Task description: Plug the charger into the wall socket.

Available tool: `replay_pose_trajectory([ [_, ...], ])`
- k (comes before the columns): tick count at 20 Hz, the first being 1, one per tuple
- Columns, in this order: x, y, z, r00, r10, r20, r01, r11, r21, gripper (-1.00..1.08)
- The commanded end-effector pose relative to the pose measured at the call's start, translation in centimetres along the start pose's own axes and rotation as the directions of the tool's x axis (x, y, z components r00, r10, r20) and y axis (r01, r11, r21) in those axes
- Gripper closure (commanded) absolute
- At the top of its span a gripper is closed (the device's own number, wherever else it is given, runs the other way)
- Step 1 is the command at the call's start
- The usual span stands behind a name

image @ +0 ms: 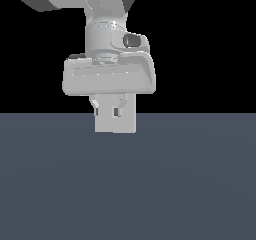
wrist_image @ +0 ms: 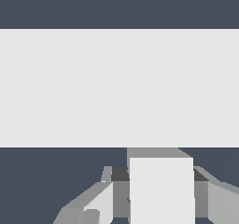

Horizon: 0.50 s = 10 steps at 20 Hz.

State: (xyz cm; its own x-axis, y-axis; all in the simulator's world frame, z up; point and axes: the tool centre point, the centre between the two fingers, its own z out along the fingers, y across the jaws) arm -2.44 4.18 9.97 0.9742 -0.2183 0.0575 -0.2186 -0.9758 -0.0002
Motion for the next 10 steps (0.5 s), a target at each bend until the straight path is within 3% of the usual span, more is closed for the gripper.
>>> replay_pose_trajectory([
  [1,0.84,-0.01,0.03,1.000,0.000,0.000,0.000,1.000,0.000,1.08],
  [10,1.66,-0.02,0.07,1.000,0.000,0.000,0.000,1.000,0.000,1.08],
])
